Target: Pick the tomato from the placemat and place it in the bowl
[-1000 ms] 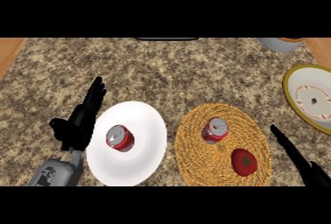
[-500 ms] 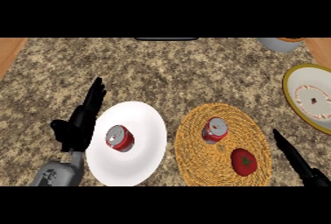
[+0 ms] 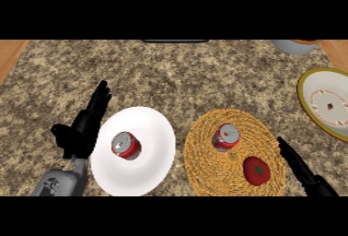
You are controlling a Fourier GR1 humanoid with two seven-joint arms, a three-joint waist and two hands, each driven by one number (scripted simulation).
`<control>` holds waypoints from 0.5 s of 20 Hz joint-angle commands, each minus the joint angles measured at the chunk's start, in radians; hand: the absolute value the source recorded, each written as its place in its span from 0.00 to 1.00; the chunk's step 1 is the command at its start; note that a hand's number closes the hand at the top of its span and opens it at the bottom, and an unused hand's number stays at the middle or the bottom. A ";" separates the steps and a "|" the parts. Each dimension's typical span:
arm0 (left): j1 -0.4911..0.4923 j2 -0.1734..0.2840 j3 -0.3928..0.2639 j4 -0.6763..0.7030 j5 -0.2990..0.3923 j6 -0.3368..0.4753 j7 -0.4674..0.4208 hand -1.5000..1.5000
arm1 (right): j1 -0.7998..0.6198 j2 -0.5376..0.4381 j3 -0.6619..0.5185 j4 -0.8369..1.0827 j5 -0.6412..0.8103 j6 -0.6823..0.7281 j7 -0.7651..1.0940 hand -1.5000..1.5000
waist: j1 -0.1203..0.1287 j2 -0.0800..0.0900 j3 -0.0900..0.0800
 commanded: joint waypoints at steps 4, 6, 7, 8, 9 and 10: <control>-0.015 0.007 0.032 -0.072 -0.017 -0.024 0.100 0.50 | -0.040 -0.011 -0.107 0.155 -0.059 0.051 -0.100 0.00 | 0.002 0.000 0.000; 0.029 -0.048 0.015 -0.037 -0.066 -0.002 0.014 0.50 | -0.066 0.084 0.011 0.165 0.060 -0.017 -0.069 0.00 | 0.002 0.000 0.000; 0.021 -0.037 0.045 -0.010 -0.049 -0.049 -0.029 0.50 | -0.045 0.062 -0.020 0.161 0.044 0.010 -0.094 0.00 | 0.001 0.000 0.000; -0.007 -0.068 0.038 -0.002 -0.061 -0.025 0.013 0.50 | -0.011 0.069 -0.022 0.132 0.037 0.008 -0.092 0.00 | -0.001 0.000 0.000; 0.020 -0.045 0.042 -0.057 -0.050 -0.037 0.051 0.50 | -0.017 0.104 0.023 0.186 0.092 -0.035 -0.139 0.00 | 0.001 0.000 0.000; 0.007 -0.046 0.043 -0.051 -0.059 -0.043 0.049 0.50 | -0.062 0.103 0.011 0.254 0.105 -0.038 -0.159 0.00 | 0.002 0.000 0.000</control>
